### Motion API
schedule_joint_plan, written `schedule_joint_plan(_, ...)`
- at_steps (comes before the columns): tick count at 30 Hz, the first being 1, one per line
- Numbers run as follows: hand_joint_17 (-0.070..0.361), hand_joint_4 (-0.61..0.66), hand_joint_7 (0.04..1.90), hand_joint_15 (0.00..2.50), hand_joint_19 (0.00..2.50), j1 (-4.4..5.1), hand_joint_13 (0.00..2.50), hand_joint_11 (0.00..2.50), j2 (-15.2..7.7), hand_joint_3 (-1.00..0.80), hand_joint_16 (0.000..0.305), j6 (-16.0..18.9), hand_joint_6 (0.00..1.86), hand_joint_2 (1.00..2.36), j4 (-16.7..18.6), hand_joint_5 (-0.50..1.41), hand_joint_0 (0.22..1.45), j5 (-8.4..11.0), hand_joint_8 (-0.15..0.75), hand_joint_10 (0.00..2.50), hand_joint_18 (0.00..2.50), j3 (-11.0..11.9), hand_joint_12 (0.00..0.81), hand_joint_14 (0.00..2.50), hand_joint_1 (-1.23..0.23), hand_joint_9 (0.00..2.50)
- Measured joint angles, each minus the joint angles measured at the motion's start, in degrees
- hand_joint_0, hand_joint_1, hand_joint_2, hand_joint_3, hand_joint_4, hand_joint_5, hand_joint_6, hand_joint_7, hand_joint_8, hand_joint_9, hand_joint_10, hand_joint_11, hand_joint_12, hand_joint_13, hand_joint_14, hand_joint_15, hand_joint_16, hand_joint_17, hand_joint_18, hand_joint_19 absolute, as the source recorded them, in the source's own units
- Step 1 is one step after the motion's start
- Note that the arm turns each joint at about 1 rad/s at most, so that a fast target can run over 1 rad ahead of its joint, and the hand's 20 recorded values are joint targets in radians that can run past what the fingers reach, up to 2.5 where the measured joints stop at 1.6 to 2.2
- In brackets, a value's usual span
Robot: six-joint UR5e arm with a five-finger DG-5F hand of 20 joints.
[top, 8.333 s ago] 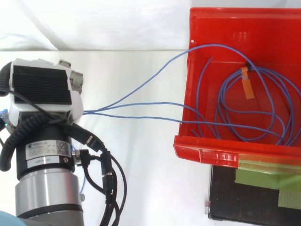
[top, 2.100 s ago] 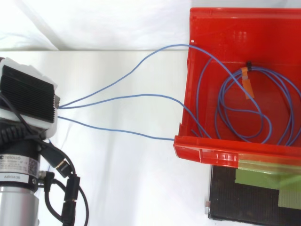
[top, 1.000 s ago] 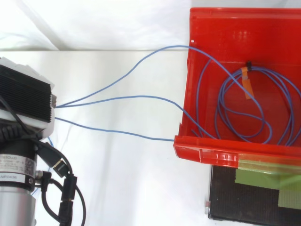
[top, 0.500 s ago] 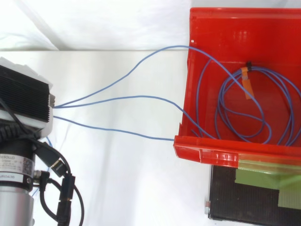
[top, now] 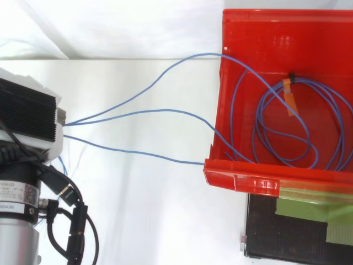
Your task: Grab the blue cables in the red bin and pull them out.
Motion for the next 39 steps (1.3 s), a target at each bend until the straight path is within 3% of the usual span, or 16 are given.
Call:
schedule_joint_plan(18,0.131,0.26,0.59,0.52,0.57,-0.04,0.96,1.41,0.0,-1.0,0.058,-0.1,0.52,1.0,0.0,0.98,0.65,0.11,0.401,0.35,1.17,0.0,0.423,2.5,-0.87,1.07)
schedule_joint_plan(39,0.147,0.29,0.63,0.48,0.42,0.12,0.98,1.41,0.6,-1.0,0.066,-0.8,0.4,1.0,-0.6,1.0,0.6,0.08,0.429,0.29,1.15,0.0,0.449,2.5,-0.71,1.09)
